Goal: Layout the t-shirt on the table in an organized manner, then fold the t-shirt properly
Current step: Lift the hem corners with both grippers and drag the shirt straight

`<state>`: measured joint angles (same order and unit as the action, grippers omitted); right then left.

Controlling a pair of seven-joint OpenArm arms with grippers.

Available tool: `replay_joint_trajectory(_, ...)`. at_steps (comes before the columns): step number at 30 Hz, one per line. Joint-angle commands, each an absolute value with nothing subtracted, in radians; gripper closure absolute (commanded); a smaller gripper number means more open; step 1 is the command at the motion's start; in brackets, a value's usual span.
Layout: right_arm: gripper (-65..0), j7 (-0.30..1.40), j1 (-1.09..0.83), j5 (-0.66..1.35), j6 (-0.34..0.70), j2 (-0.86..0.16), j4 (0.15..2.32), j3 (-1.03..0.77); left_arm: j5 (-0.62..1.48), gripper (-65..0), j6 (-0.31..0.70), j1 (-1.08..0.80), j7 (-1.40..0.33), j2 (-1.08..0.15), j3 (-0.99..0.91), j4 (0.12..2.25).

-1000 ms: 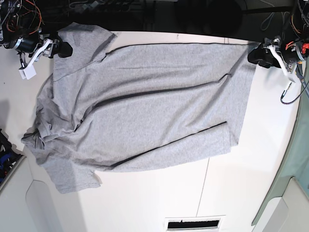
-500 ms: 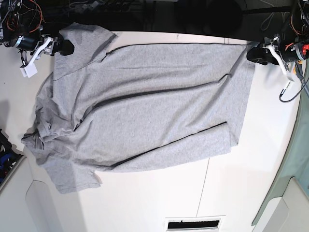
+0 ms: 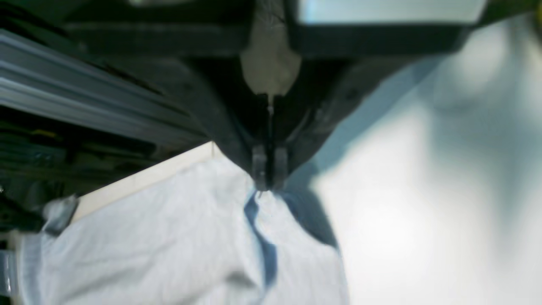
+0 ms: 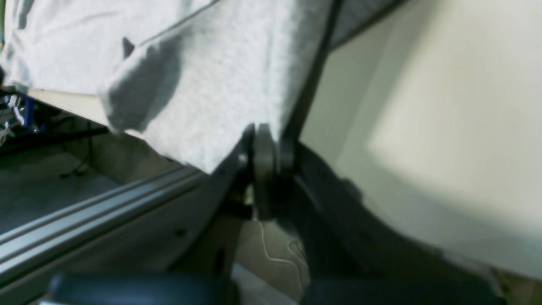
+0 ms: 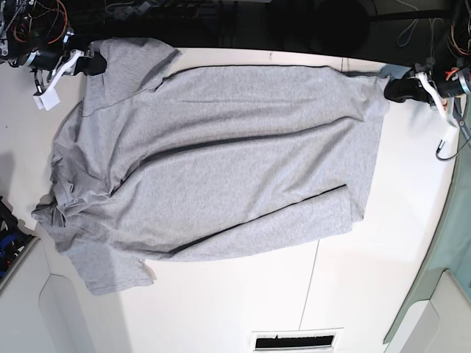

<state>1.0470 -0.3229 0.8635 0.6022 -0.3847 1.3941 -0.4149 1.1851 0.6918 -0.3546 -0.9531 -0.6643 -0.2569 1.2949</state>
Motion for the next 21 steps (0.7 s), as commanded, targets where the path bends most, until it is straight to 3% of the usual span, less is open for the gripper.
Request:
replay_joint_trajectory(1, 0.0, 1.052, -0.343, 0.881, 0.599, -0.402, 1.419, -0.454, 1.219, 0.0, 0.698, -0.352, -0.968, -0.693, -0.272, 1.306)
replay_joint_trajectory(10, 0.0, 1.111, -0.459, 0.988, 0.607, -0.402, 1.634, -0.634, 1.382, 0.0, 0.698, -0.363, -1.127, -0.71, -0.274, 1.334)
replay_joint_trajectory(21, 0.0, 1.103, -0.485, 0.987, 0.607, -0.402, 1.716, -0.654, 1.396, 0.0, 0.698, -0.371, -1.154, -0.716, -0.275, 1.358)
